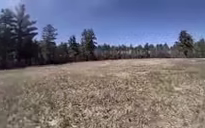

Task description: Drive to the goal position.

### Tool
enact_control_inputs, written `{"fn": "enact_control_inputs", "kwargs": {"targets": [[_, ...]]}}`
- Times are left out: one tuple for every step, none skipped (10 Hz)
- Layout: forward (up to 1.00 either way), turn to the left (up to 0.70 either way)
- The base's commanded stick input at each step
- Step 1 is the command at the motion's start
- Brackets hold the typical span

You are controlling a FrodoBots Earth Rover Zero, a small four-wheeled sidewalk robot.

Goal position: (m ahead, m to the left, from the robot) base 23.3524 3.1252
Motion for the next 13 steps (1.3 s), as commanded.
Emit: {"fn": "enact_control_inputs", "kwargs": {"targets": [[0.7,0.0],[0.7,0.0],[0.7,0.0],[0.7,0.0],[0.7,0.0],[0.7,0.0],[0.7,0.0],[0.7,0.0],[0.7,0.0],[0.7,0.0],[0.7,0.0],[0.7,0.0],[0.7,0.0]]}}
